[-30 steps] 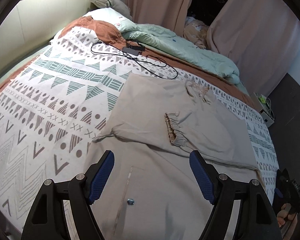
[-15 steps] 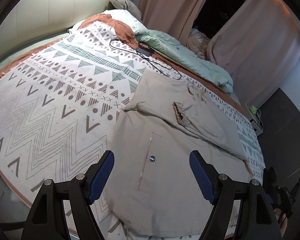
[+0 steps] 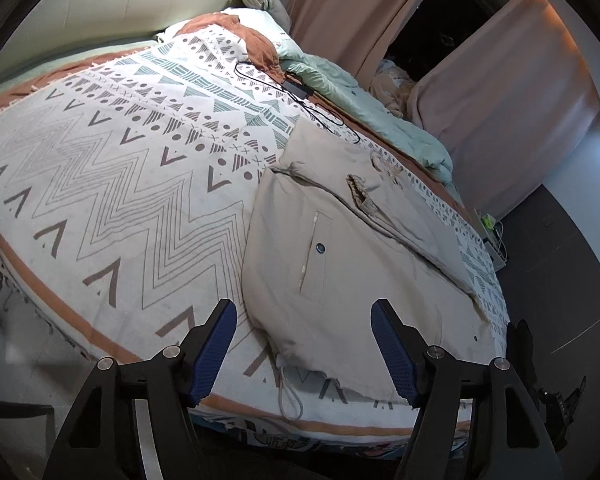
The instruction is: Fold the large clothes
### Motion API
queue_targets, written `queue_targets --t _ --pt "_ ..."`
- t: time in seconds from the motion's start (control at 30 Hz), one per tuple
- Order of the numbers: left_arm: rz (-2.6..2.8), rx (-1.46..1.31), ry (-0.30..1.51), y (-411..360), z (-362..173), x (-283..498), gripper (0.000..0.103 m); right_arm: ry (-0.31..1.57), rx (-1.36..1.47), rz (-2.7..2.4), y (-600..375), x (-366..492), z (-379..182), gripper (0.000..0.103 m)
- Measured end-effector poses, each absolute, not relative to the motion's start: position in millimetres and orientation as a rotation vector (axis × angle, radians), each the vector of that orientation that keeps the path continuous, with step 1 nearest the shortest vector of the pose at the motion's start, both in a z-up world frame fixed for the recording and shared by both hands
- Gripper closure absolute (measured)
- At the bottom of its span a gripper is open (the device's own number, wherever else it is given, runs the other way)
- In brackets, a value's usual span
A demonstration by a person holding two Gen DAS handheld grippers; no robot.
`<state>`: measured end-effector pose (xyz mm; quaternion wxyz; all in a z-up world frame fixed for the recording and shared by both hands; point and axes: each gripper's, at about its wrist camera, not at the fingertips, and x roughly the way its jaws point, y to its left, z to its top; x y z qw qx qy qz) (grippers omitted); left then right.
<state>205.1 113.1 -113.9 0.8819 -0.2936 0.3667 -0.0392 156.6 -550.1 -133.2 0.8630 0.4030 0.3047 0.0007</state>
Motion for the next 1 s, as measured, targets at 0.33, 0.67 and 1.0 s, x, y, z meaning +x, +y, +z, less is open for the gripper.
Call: queue_targets --t 0.33,0.67,1.0 --pt "-0.121 -0.751 0.747 121 -146 179 0.058 0.663 0.861 0.004 -581 121 -160 0.042" --pt "-0.103 -0.817 0.791 127 -174 208 0.069 0.746 0.917 0.006 -594 156 -204 0.053" --pt "-0.061 -0.798 0.873 122 -199 262 0.076 0.788 0.939 0.031 -603 212 -227 0.053"
